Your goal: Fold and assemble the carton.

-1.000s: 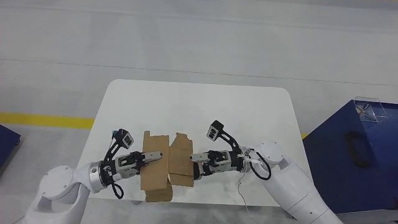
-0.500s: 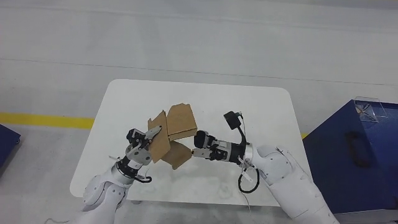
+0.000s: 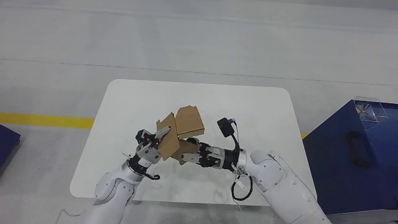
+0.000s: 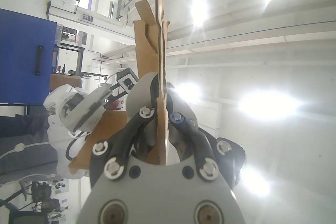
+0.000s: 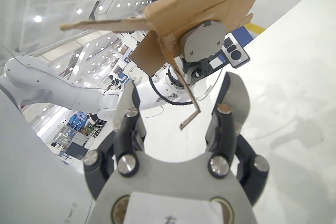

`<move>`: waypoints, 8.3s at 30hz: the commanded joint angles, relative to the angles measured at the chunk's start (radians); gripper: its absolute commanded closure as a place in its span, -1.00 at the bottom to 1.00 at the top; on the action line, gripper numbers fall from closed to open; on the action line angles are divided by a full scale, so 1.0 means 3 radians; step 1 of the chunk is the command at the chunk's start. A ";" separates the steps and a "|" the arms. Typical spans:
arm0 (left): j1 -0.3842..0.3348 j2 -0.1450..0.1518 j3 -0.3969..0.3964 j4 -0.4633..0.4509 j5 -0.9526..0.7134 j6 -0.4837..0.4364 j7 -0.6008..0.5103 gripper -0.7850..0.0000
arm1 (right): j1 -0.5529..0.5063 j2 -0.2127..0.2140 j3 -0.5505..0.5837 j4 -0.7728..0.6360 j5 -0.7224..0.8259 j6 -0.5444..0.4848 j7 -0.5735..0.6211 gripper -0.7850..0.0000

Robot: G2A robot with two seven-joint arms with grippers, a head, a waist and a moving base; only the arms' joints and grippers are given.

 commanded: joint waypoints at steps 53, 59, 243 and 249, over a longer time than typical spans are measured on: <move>-0.0473 0.0103 -0.0475 0.0740 0.0663 0.0513 -0.1574 -1.00 | 0.0076 0.0221 0.0015 -0.0949 -0.0486 0.1540 0.1886 1.00; -0.0515 0.0115 -0.0358 0.0751 0.0851 0.0686 -0.1659 -1.00 | 0.0046 0.0232 0.0005 -0.1010 -0.0484 0.1521 0.1829 1.00; -0.0155 0.0733 -0.0637 -0.0731 0.2518 0.2396 -0.1512 1.00 | 0.0043 0.0438 0.0674 -0.0850 0.0905 0.2135 0.1592 -1.00; -0.0120 0.0686 -0.0589 -0.0659 0.1860 0.2209 -0.1398 1.00 | -0.0013 0.0427 0.0592 -0.0886 0.0650 0.2252 0.1240 -1.00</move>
